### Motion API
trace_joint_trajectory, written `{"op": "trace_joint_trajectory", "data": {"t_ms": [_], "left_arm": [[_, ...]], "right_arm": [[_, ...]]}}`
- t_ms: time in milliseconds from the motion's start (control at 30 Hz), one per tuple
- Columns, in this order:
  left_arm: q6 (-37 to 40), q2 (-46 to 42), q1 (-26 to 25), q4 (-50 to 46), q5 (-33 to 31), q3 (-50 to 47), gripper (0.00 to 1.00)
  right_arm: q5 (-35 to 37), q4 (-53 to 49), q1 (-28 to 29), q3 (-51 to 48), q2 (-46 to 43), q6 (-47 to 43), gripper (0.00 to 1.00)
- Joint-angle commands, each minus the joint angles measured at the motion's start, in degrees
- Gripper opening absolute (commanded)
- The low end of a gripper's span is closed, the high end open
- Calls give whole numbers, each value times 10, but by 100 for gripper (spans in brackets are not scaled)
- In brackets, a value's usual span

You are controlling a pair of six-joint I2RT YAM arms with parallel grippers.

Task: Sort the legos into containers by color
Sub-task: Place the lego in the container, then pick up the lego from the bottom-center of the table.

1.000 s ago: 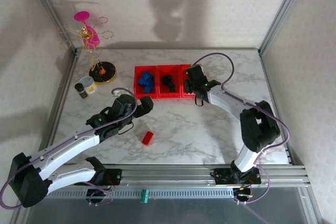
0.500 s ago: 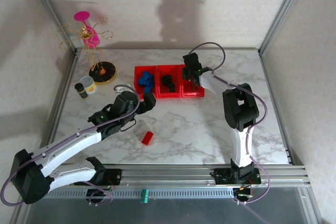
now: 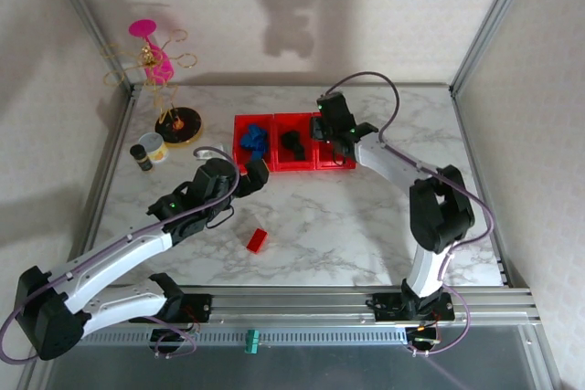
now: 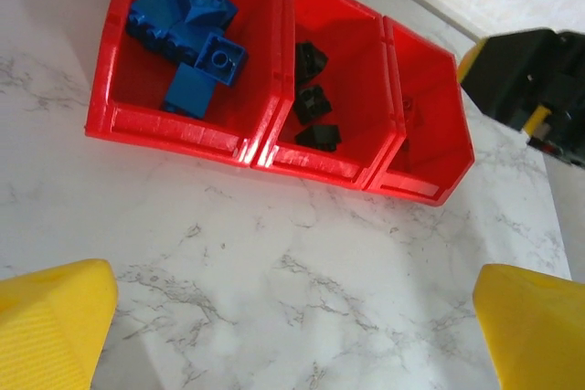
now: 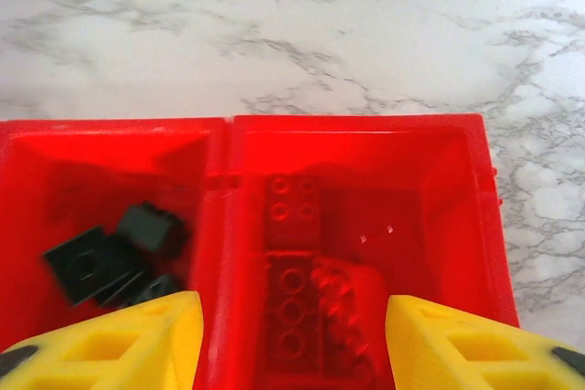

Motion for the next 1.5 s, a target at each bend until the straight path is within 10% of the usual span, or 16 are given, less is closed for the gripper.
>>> {"op": "trace_joint_trajectory", "data": {"t_ms": [0, 667, 1467], "left_arm": [[6, -23, -3, -28, -22, 9, 100], [-71, -142, -2, -111, -79, -94, 100], [-98, -194, 3, -153, -120, -120, 100]], "right_arm": [[-11, -14, 29, -40, -40, 23, 58], [-2, 17, 261, -200, -71, 204, 82], [-13, -30, 388, -145, 55, 250, 92]]}}
